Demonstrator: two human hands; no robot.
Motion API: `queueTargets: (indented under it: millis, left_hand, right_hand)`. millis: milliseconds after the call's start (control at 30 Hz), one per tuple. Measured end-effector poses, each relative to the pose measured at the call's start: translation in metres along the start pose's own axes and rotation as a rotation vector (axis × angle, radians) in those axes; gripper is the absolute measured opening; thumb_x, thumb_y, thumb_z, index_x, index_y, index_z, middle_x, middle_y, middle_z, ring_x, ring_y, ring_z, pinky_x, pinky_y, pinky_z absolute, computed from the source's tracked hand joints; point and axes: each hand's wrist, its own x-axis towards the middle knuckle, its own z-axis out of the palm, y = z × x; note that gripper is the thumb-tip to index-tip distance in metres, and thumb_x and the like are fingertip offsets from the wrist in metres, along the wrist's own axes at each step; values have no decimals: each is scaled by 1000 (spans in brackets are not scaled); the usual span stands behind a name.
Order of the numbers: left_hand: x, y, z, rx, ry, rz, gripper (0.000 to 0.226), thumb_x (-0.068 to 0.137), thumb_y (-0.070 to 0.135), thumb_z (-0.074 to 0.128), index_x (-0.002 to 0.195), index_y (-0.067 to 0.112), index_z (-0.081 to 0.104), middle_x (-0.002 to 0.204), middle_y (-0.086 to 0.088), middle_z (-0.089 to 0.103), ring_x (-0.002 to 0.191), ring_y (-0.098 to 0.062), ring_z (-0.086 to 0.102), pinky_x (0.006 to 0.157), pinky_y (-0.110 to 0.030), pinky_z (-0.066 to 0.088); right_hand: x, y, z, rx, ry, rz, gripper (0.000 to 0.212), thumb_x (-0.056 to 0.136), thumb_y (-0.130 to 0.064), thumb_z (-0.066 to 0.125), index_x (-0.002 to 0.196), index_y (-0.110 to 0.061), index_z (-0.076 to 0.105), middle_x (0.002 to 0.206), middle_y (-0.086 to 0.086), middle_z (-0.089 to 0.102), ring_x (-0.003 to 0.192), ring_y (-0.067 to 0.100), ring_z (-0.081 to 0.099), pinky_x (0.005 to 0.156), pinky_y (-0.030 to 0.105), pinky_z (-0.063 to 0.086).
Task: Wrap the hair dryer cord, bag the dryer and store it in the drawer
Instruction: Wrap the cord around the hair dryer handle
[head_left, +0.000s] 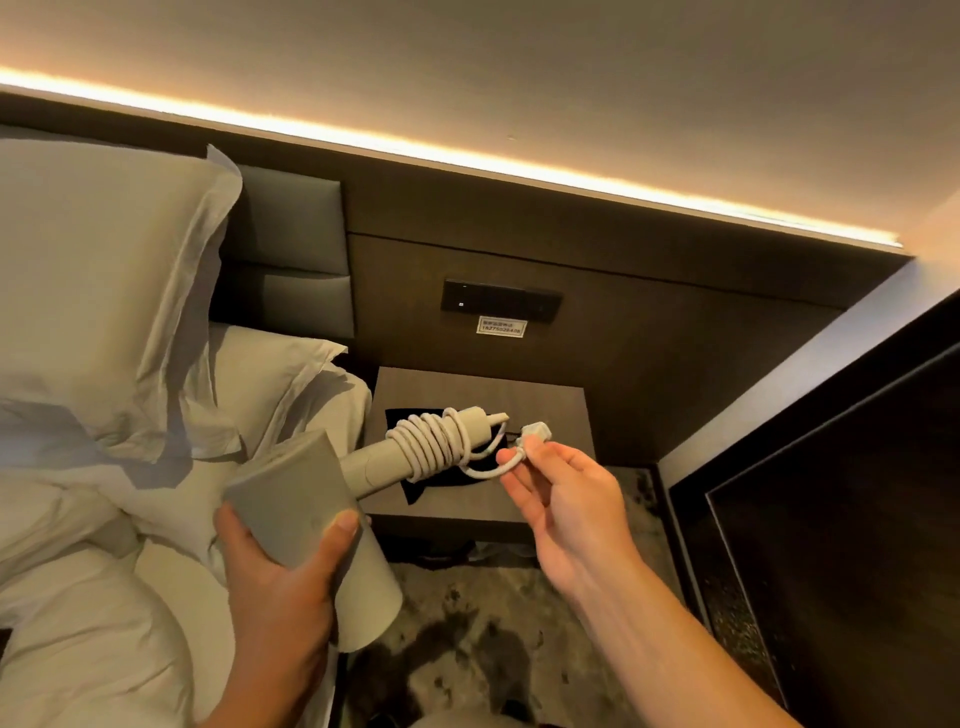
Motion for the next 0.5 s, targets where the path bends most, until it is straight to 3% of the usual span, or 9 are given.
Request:
queueTargets:
  millis: [100, 200, 333, 500]
  left_hand:
    - [0, 0, 0, -30, 8, 24, 94, 42, 68, 92, 121, 50, 46, 127, -12, 59, 107, -49, 64, 86, -70, 54]
    - [1, -1, -2, -37, 9, 53, 89, 42, 66, 93, 117, 51, 48, 125, -14, 60, 105, -51, 65, 84, -71, 54]
    - [-3, -3, -2, -2, -35, 65, 95, 37, 74, 88, 119, 52, 46, 118, -2, 61, 105, -33, 64, 78, -51, 58]
    - [-5, -7, -4, -9, -39, 61, 103, 36, 77, 86, 125, 46, 45, 116, 3, 62, 104, -29, 64, 83, -54, 57]
  right_hand:
    - [0, 6, 0, -34, -30, 33, 13, 94, -11, 64, 103, -8, 72, 89, 12, 80, 81, 21, 78, 60, 28, 61]
    - [3, 7, -2, -70, -38, 52, 13, 94, -10, 63, 103, -8, 73, 89, 12, 80, 80, 21, 78, 60, 29, 60]
    - [8, 5, -6, -142, -18, 78, 13, 93, -8, 64, 102, -8, 74, 87, 12, 79, 66, 16, 75, 57, 27, 57]
    - [11, 6, -10, -223, -33, 117, 15, 95, -13, 61, 103, -11, 74, 86, 11, 77, 61, 13, 71, 52, 29, 52]
